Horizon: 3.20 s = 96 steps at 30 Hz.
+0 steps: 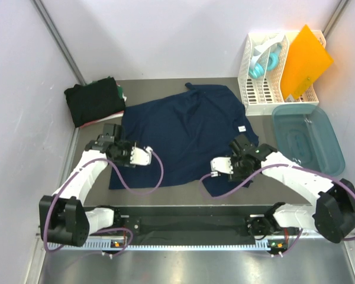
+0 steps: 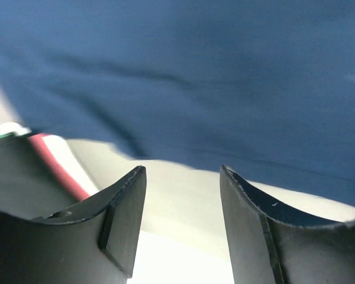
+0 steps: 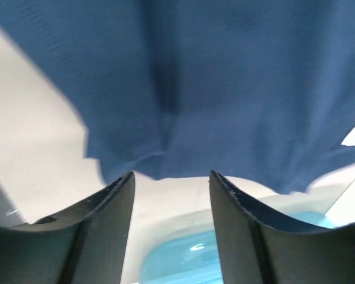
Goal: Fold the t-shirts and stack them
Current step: Flatten out the tshirt
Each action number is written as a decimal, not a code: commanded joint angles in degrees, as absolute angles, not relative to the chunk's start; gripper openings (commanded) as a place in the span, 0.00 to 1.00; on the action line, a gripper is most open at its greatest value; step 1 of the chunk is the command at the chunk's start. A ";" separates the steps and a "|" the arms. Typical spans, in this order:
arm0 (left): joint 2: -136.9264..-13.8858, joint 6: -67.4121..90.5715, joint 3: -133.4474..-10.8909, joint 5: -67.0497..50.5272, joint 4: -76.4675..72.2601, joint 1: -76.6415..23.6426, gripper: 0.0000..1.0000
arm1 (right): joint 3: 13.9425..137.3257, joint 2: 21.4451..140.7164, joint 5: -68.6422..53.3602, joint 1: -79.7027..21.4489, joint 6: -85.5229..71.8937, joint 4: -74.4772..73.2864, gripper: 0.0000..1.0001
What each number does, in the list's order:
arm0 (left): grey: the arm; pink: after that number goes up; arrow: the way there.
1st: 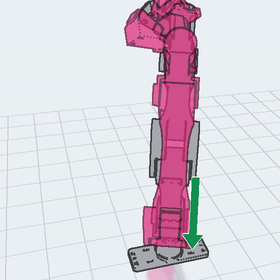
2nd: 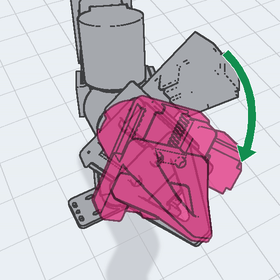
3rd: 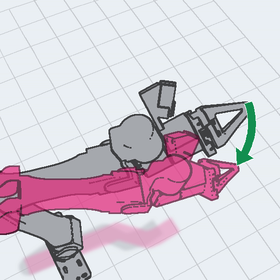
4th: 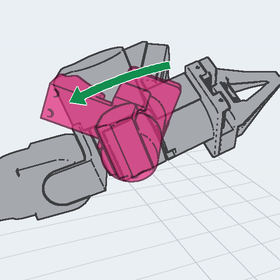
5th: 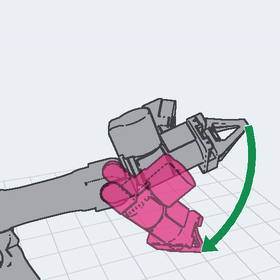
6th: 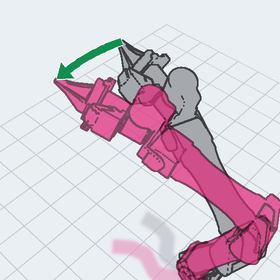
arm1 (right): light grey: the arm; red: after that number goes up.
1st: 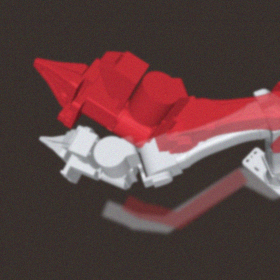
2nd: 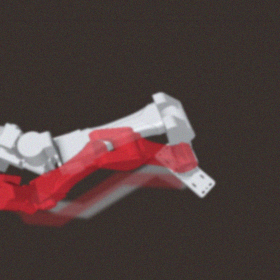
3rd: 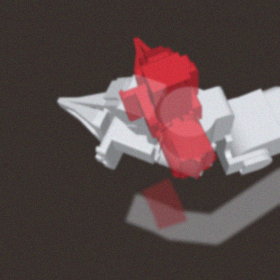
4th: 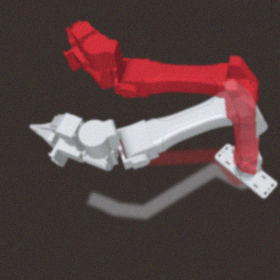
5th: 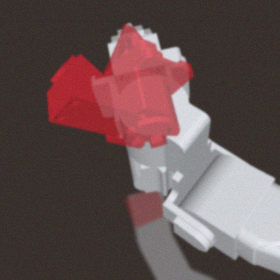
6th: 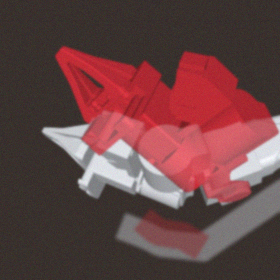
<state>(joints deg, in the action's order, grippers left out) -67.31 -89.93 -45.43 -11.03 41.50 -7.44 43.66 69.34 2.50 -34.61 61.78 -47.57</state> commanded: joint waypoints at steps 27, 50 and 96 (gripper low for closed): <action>-73.48 -85.78 -45.96 -12.92 28.57 -7.65 0.55 | 46.50 86.13 -3.78 -25.93 55.55 -41.31 0.00; -74.62 -86.66 -49.31 -12.66 28.39 -7.56 0.53 | 34.72 79.98 -2.72 -22.15 53.52 -44.82 0.00; -103.36 -75.33 -71.51 -7.64 5.62 -6.16 0.24 | 90.07 112.32 6.68 -11.43 41.14 -37.36 0.00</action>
